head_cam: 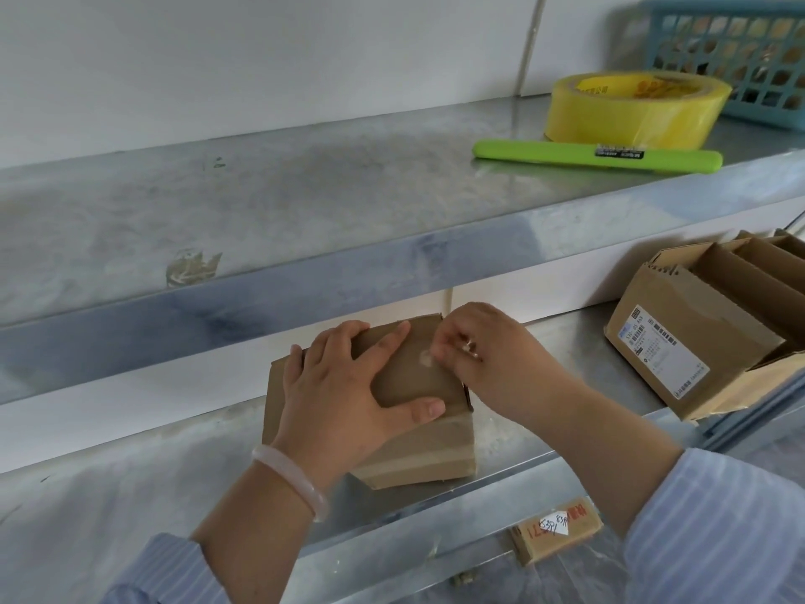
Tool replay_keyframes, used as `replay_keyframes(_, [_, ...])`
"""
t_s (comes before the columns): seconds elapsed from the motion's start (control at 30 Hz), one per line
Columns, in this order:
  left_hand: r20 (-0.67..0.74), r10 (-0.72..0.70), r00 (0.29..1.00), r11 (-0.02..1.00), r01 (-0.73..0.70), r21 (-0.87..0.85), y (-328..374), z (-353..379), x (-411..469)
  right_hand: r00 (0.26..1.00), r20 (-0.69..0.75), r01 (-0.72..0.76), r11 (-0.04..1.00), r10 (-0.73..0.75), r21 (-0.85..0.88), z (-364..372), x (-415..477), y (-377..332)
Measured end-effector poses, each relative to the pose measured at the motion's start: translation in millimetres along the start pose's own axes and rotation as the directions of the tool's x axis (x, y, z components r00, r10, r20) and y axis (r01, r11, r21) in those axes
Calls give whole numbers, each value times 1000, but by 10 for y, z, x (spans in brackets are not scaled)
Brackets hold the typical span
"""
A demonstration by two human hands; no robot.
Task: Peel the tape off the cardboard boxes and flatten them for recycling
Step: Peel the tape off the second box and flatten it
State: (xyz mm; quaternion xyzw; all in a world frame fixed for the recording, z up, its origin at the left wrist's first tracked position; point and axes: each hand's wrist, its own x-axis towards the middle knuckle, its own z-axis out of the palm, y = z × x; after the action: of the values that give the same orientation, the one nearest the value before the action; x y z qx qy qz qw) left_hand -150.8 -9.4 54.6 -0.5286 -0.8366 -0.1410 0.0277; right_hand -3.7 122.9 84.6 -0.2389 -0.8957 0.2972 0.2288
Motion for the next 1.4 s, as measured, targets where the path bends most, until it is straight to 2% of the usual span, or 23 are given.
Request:
replay_keyframes(0.07, [-9, -8, 1000, 999, 8, -34, -78, -9, 1, 987, -53, -133, 953, 153, 271, -2, 11, 54])
replay_keyframes(0.1, [-10, -13, 1000, 998, 12, -58, -115, -15, -3, 973, -37, -191, 881, 230, 433, 1, 8, 82])
replay_keyframes(0.17, [-6, -20, 1000, 995, 19, -95, -168, -25, -20, 939, 47, -275, 662, 341, 697, 55, -21, 133])
replay_keyframes(0.2, [-5, -19, 1000, 994, 18, -107, -187, -28, -34, 923, 69, -301, 597, 379, 743, 96, -39, 151])
replay_keyframes(0.23, [-4, -16, 1000, 993, 16, -118, -204, -30, -49, 910, 74, -322, 583, 407, 746, 145, -58, 167])
replay_keyframes(0.43, [28, -52, 998, 973, 57, -224, -345, -112, -121, 902, 33, -337, 654, 431, 677, 331, -149, 132])
replay_keyframes(0.6, [68, -60, 996, 943, 78, -323, -464, -193, -201, 923, 197, -359, 559, 329, 747, 335, -120, -44])
replay_keyframes(0.63, [62, -66, 996, 938, 83, -337, -471, -200, -223, 931, 204, -349, 579, 302, 737, 333, -101, -86])
replay_keyframes(0.73, [11, -94, 995, 929, 92, -358, -438, -201, -281, 948, 190, -318, 725, 255, 611, 378, -51, -177])
replay_keyframes(0.8, [-21, -130, 991, 915, 112, -388, -439, -200, -335, 949, 185, -316, 771, 257, 553, 448, -25, -243])
replay_keyframes(1.0, [-63, -219, 974, 844, 156, -513, -439, -218, -478, 973, 182, -218, 816, 140, 536, 636, 64, -455])
replay_keyframes(1.17, [-44, -341, 939, 744, 241, -623, -548, -137, -554, 966, 236, -219, 832, 110, 510, 753, 168, -523])
replay_keyframes(1.23, [-17, -405, 914, 649, 274, -710, -649, -53, -608, 959, 226, -259, 861, 173, 437, 832, 194, -472])
replay_keyframes(1.3, [54, -422, 905, 555, 305, -774, -709, 73, -708, 949, 220, -284, 919, 228, 274, 913, 205, -395])
replay_keyframes(1.4, [34, -408, 912, 534, 269, -802, -719, 264, -851, 953, 192, -257, 961, 234, 104, 1012, 207, -325])
